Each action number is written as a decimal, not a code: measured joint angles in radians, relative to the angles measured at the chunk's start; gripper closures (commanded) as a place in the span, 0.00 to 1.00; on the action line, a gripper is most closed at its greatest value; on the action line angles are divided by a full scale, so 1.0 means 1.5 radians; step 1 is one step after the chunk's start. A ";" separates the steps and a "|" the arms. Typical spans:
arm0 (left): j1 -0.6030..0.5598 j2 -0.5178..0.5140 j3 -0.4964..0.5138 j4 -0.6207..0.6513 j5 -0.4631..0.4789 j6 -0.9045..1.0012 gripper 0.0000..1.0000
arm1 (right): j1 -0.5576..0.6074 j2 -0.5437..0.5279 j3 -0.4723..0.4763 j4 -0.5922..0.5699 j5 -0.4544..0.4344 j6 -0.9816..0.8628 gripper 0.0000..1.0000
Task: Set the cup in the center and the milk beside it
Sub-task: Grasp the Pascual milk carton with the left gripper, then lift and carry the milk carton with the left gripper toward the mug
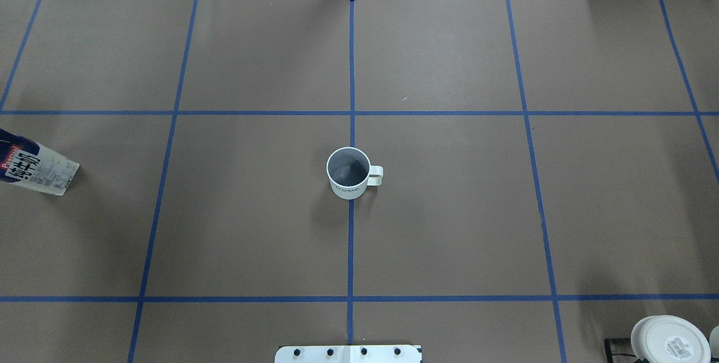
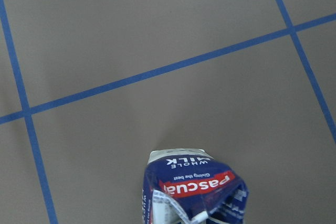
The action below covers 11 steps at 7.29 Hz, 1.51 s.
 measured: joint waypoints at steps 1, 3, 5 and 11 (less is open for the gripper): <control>0.003 0.000 0.003 -0.004 0.000 0.001 0.21 | 0.000 -0.001 0.000 0.001 0.000 0.000 0.00; 0.005 0.001 0.026 -0.040 0.000 0.002 0.77 | 0.000 -0.001 -0.003 0.004 -0.001 0.000 0.00; 0.007 0.000 0.037 -0.061 0.000 0.000 1.00 | 0.000 -0.001 -0.004 0.006 -0.001 -0.001 0.00; -0.004 0.001 -0.037 -0.072 -0.050 -0.079 1.00 | 0.000 -0.001 -0.003 0.006 -0.001 -0.003 0.00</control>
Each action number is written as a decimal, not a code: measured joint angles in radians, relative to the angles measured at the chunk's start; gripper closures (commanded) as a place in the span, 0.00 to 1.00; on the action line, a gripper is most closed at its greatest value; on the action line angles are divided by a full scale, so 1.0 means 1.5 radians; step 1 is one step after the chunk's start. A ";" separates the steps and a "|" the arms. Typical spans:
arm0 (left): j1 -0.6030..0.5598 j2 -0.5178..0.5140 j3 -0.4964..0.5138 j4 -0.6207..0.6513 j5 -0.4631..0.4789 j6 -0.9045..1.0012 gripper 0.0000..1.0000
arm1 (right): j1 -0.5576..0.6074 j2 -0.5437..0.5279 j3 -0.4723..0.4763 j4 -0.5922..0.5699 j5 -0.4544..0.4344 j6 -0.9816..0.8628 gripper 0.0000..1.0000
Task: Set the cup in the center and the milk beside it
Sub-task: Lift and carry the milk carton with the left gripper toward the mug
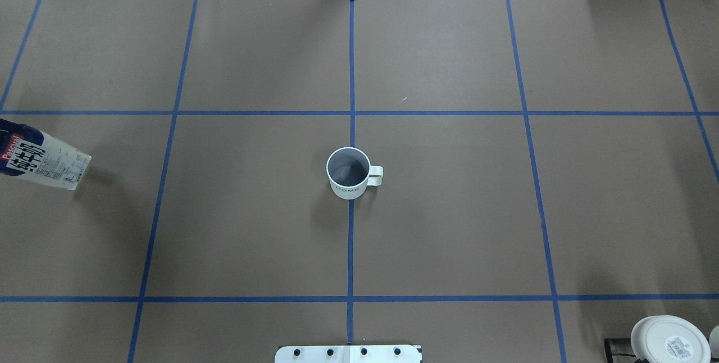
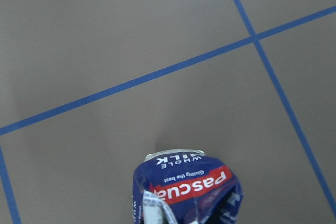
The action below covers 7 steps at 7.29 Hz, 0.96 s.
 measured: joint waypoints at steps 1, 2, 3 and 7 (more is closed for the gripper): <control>0.012 -0.016 -0.021 0.001 -0.003 -0.071 1.00 | 0.000 0.000 0.000 0.000 0.000 0.000 0.00; 0.045 -0.049 -0.039 0.004 0.006 -0.152 1.00 | 0.000 0.000 0.000 0.000 0.000 0.000 0.00; 0.088 -0.095 -0.057 0.027 0.023 -0.235 1.00 | 0.000 0.000 0.000 0.000 0.000 -0.001 0.00; 0.264 -0.413 -0.120 0.437 0.178 -0.396 1.00 | 0.000 -0.001 -0.003 0.001 0.000 -0.001 0.00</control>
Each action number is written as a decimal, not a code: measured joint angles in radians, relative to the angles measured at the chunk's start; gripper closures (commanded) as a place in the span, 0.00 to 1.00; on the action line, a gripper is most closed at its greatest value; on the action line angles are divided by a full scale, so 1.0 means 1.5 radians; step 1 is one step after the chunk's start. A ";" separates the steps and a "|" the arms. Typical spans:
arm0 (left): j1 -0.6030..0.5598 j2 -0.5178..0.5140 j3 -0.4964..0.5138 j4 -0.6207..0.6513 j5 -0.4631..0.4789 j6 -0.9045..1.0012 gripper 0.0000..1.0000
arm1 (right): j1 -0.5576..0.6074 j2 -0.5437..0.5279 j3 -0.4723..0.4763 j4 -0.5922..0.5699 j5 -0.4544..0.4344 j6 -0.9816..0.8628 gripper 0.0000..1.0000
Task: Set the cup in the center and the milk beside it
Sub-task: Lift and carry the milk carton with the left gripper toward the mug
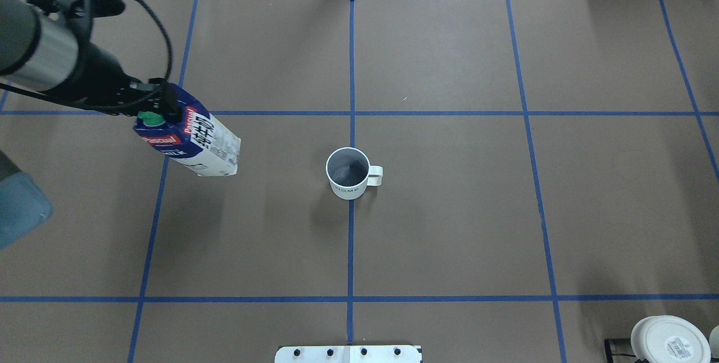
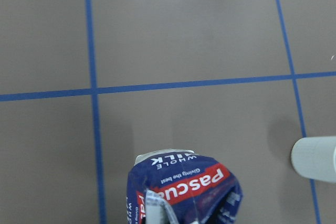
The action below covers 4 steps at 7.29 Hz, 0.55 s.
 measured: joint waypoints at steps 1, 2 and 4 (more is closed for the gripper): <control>0.058 -0.069 0.016 0.066 0.053 -0.047 1.00 | 0.000 0.000 -0.001 0.000 0.000 0.000 0.00; 0.107 -0.120 0.046 0.092 0.096 -0.087 1.00 | -0.001 0.000 -0.001 0.000 0.000 0.000 0.00; 0.158 -0.180 0.106 0.102 0.147 -0.133 1.00 | -0.001 0.001 -0.002 0.000 0.000 -0.001 0.00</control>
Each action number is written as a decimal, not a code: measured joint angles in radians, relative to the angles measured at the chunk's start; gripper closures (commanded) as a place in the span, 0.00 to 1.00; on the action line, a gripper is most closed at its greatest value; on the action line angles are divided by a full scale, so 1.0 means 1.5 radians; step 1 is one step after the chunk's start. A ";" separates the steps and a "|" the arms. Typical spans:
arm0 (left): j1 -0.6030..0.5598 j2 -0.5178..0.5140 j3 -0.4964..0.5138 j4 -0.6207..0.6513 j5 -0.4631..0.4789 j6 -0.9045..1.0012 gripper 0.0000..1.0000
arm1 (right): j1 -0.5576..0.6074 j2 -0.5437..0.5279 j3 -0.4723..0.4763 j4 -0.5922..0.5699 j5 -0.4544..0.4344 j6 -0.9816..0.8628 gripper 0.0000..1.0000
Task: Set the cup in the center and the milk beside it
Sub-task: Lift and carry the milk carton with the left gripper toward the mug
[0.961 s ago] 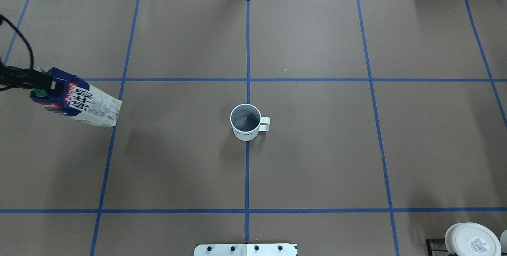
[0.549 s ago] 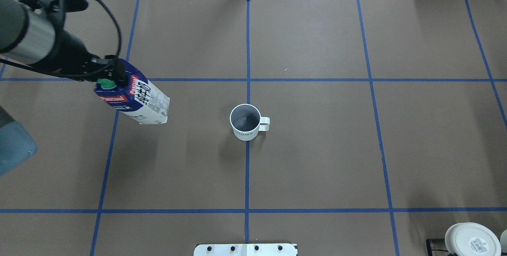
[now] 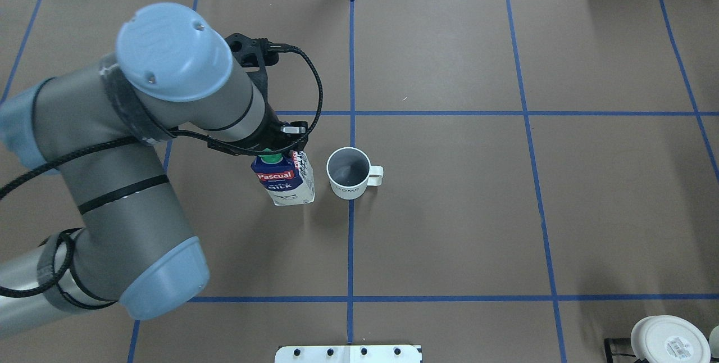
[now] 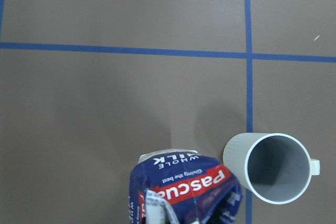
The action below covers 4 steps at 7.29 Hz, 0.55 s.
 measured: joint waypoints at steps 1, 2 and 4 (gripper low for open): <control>0.007 -0.012 0.017 -0.001 0.006 -0.007 1.00 | 0.000 0.000 0.000 0.000 0.000 0.000 0.00; 0.010 -0.019 0.030 -0.002 0.009 -0.010 1.00 | 0.000 0.000 0.000 0.000 0.000 0.000 0.00; 0.011 -0.025 0.048 -0.011 0.009 -0.011 1.00 | 0.000 0.000 0.000 0.000 0.001 0.000 0.00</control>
